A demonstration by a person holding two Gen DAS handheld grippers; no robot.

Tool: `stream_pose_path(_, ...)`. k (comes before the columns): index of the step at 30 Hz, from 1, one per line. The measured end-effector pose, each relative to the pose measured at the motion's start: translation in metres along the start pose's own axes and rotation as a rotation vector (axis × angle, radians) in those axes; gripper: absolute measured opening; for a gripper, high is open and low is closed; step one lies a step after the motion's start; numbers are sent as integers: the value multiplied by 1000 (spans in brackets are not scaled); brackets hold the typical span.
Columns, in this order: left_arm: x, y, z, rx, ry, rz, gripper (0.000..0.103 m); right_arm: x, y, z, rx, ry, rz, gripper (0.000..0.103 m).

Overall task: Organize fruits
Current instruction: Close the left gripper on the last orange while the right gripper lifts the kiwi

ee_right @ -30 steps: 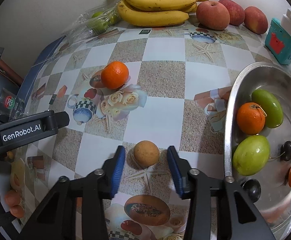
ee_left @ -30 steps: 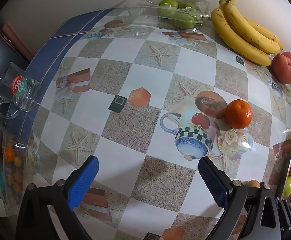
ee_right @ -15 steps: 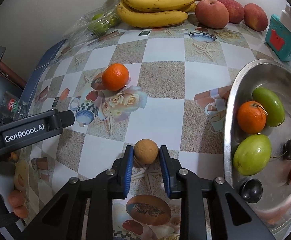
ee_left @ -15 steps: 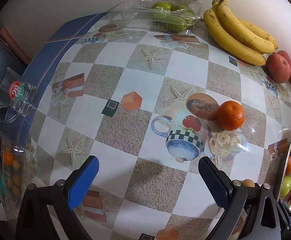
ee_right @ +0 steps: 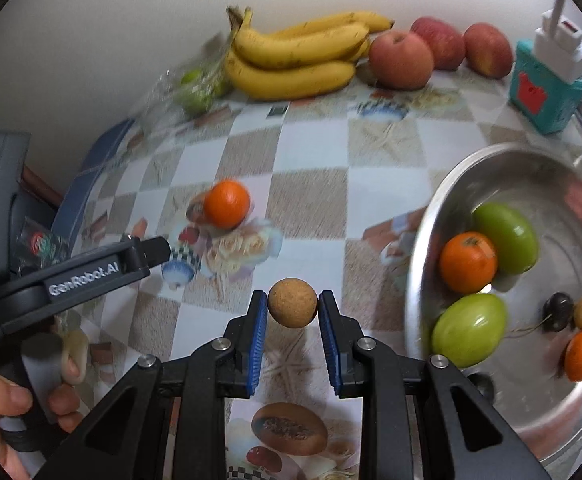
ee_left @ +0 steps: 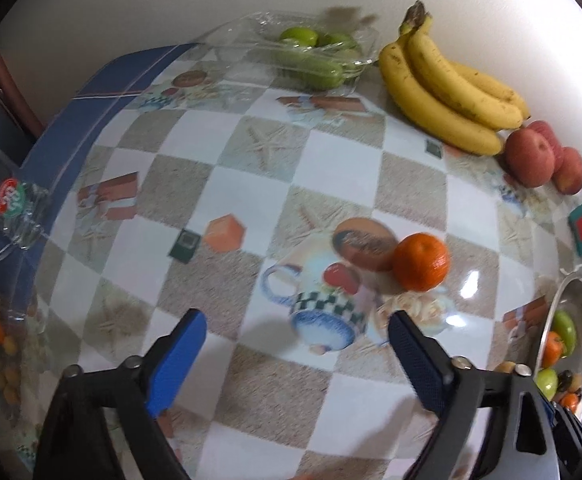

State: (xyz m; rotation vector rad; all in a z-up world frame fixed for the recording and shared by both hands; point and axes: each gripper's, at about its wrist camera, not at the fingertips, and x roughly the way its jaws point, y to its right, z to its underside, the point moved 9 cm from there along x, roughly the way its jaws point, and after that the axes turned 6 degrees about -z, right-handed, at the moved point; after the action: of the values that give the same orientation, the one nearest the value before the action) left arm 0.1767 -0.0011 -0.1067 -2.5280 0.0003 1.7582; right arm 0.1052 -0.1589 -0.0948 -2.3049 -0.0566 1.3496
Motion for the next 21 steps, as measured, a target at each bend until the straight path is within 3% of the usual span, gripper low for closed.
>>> stream_pose_path(12,-7,41,-22,-23,76,199,78,-26,19,-21,44,102,-13,27)
stream_pose_path(21,6,62,-26,9,75,218,69,-30,22,-21,48,108,-19,27)
